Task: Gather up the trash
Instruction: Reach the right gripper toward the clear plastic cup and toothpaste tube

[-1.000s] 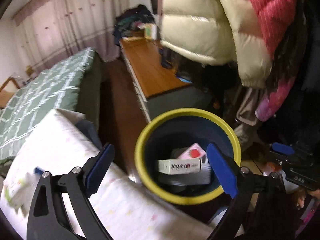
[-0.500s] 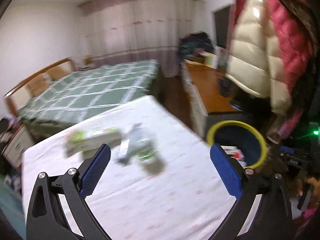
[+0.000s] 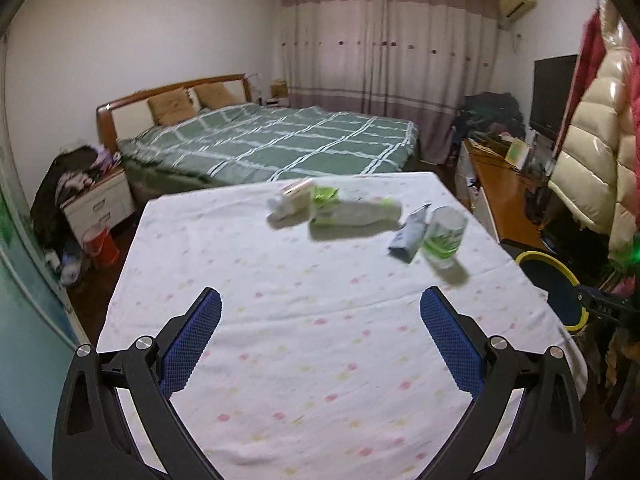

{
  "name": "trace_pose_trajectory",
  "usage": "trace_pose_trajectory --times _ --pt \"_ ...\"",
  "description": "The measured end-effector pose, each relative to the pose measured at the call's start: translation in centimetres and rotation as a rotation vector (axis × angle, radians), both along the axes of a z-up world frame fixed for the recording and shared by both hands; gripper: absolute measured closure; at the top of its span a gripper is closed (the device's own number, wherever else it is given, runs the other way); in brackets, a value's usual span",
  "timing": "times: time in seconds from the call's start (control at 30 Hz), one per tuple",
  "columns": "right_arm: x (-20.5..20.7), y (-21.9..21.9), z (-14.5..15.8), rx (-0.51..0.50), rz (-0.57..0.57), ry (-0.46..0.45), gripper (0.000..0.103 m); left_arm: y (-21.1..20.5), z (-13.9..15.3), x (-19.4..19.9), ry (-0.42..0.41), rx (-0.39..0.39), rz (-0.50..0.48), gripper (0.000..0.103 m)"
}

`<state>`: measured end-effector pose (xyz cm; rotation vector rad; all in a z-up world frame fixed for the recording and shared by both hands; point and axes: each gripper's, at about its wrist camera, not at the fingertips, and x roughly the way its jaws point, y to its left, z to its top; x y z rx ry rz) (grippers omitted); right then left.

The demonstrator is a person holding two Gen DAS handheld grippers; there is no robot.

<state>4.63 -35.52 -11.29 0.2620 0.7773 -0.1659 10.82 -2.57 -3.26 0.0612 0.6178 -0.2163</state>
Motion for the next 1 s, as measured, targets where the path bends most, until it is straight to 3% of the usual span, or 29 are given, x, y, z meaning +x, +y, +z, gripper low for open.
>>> trace_pose_trajectory --times 0.3,0.43,0.57,0.83,1.0 --pt "7.2 6.9 1.2 0.008 0.191 -0.016 0.056 2.2 -1.5 0.4 0.022 -0.011 0.05 0.005" --pt "10.0 9.0 1.7 -0.013 0.244 -0.033 0.048 2.3 -2.0 0.8 0.039 -0.017 0.054 0.005" --pt "12.5 10.3 1.5 -0.024 0.282 -0.02 0.047 2.1 -2.5 1.3 0.055 -0.016 0.048 0.005" --pt "16.7 11.0 3.8 -0.003 0.279 -0.022 0.044 2.0 -3.2 1.9 0.072 -0.015 0.047 0.005" --pt "21.3 10.7 4.7 0.029 0.257 0.056 0.044 2.4 -3.3 2.0 0.072 -0.018 0.05 0.005"
